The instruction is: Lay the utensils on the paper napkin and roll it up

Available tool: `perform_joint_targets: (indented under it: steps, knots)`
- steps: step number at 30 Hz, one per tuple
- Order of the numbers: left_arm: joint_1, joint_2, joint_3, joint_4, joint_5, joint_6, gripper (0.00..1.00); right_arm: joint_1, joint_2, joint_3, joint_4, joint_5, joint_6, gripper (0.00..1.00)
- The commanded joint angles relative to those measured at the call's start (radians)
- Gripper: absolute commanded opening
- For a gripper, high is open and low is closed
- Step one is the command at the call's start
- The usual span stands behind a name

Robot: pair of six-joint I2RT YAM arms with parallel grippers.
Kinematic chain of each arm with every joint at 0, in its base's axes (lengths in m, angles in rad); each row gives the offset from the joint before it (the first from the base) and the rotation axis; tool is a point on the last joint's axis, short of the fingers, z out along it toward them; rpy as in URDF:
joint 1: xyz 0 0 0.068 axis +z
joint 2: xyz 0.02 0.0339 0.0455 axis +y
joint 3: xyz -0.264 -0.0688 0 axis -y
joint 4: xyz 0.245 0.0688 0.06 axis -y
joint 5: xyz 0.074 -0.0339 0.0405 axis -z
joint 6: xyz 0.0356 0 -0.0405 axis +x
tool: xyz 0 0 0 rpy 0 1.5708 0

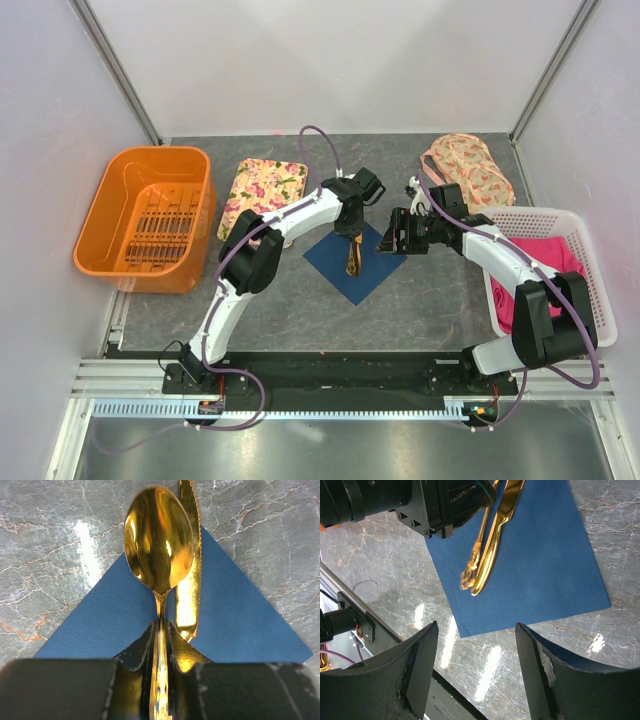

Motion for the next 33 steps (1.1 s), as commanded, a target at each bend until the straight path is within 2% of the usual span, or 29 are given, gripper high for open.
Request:
perform_joint_targets:
  steps: [1, 9, 14, 17, 18, 20, 21, 25, 26, 27, 28, 30, 31, 33]
  knots:
    - [-0.005, 0.008, 0.031, 0.015, -0.002, -0.032, 0.20, -0.006, -0.005, 0.007, 0.009, -0.018, -0.009, 0.72]
    - [-0.005, -0.032, 0.040, 0.016, 0.004, -0.019, 0.22, -0.007, -0.008, 0.007, 0.009, -0.021, -0.007, 0.72]
    - [-0.004, -0.119, 0.077, 0.038, -0.018, 0.075, 0.27, -0.015, -0.019, 0.011, 0.015, -0.030, -0.009, 0.72]
    - [0.007, -0.201, 0.070, 0.064, -0.046, 0.168, 0.41, -0.026, -0.029, 0.019, 0.028, -0.059, 0.004, 0.72]
    - [0.010, -0.227, 0.065, 0.070, -0.052, 0.190, 0.50, -0.029, -0.032, 0.023, 0.032, -0.064, 0.005, 0.72]
    - [0.030, -0.308, 0.024, 0.100, -0.048, 0.257, 0.56, -0.035, -0.045, 0.043, 0.036, -0.067, 0.008, 0.73]
    - [0.037, -0.340, 0.002, 0.120, -0.043, 0.282, 0.64, -0.037, -0.051, 0.051, 0.036, -0.067, 0.007, 0.72]
    - [0.116, -0.544, -0.172, 0.283, 0.110, 0.462, 0.82, -0.043, -0.071, 0.074, 0.036, -0.075, 0.016, 0.73]
    - [0.122, -0.625, -0.250, 0.324, 0.119, 0.503, 0.94, -0.043, -0.075, 0.074, 0.036, -0.082, 0.024, 0.73]
    - [0.125, -0.668, -0.289, 0.388, 0.120, 0.550, 0.99, -0.043, -0.085, 0.071, 0.038, -0.087, 0.025, 0.73]
    - [0.125, -0.704, -0.353, 0.412, 0.144, 0.661, 1.00, -0.043, -0.089, 0.068, 0.044, -0.090, 0.030, 0.74]
    - [0.125, -0.799, -0.416, 0.470, 0.173, 0.768, 1.00, -0.043, -0.104, 0.062, 0.051, -0.093, 0.041, 0.74]
    - [0.125, -0.823, -0.480, 0.482, 0.231, 0.858, 1.00, -0.043, -0.108, 0.054, 0.059, -0.093, 0.045, 0.75]
    - [0.125, -0.885, -0.538, 0.484, 0.311, 0.935, 1.00, -0.043, -0.109, 0.050, 0.061, -0.098, 0.054, 0.75]
